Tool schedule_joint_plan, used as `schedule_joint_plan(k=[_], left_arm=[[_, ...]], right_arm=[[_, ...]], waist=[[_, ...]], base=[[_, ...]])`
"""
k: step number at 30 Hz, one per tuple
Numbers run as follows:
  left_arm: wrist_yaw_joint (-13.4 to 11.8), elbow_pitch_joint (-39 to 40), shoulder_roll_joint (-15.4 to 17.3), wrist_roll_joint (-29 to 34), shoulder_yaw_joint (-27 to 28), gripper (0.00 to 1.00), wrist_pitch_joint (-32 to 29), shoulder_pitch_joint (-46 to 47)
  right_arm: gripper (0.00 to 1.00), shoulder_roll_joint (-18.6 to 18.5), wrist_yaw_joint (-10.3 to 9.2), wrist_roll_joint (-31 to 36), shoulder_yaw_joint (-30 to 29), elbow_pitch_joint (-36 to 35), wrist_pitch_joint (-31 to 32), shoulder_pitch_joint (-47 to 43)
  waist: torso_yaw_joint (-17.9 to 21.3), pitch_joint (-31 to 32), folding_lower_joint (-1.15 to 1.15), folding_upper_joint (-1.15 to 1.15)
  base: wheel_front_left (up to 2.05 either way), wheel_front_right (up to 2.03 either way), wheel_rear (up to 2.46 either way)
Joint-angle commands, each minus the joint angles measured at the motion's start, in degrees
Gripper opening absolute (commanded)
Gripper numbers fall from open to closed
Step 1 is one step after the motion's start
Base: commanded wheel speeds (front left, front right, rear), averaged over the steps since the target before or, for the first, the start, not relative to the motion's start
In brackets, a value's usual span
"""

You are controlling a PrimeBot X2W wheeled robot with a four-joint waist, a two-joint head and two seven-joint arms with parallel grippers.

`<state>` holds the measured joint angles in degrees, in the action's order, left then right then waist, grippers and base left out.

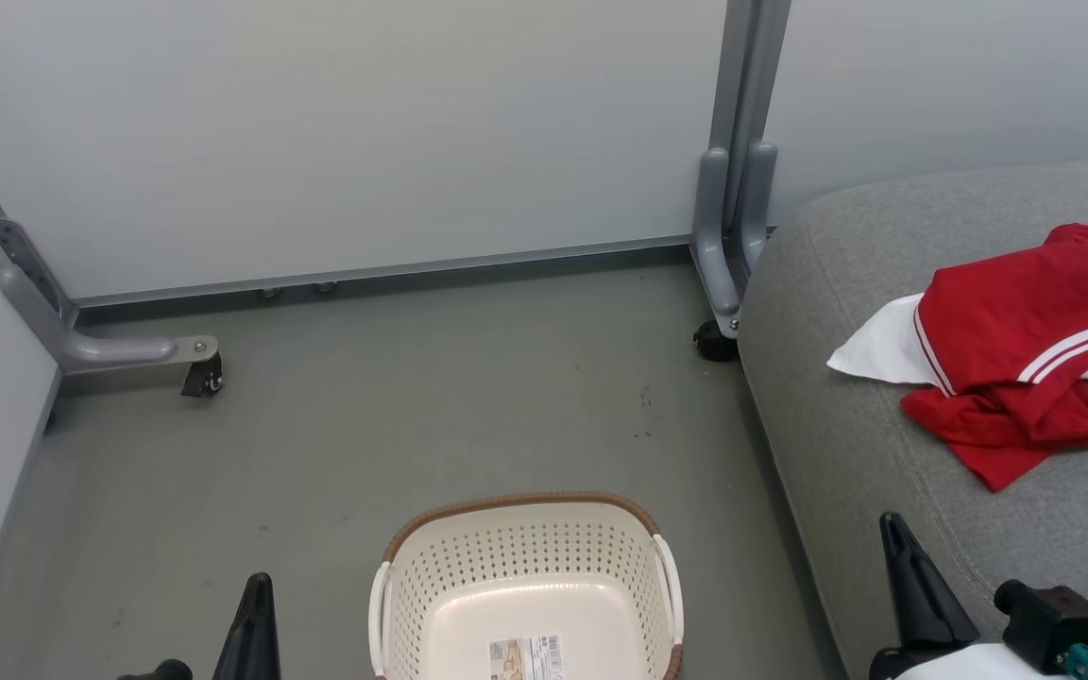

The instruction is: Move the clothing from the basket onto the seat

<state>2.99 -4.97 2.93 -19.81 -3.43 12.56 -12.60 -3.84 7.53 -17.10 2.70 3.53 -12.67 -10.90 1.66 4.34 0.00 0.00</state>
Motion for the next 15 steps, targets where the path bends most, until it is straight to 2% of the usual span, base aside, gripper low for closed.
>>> schedule_joint_plan(k=[1, 15], left_arm=[[0.3, 0.4, 0.6, -3.0, 0.5, 0.0, -0.5, 2.3], [1.2, -1.7, 1.1, -17.0, 1.5, 0.0, -3.4, 5.7]], right_arm=[[0.0, -0.3, -0.01, -3.1, -0.2, -0.4, 0.5, 2.2], [0.0, -0.9, -0.02, -17.7, -1.0, 1.7, 3.2, 5.2]], waist=[[0.0, -0.1, 0.0, 0.0], [-0.2, -0.6, 0.0, 0.0]], base=[[0.0, 0.0, 0.0], [0.0, 0.0, 0.0]])
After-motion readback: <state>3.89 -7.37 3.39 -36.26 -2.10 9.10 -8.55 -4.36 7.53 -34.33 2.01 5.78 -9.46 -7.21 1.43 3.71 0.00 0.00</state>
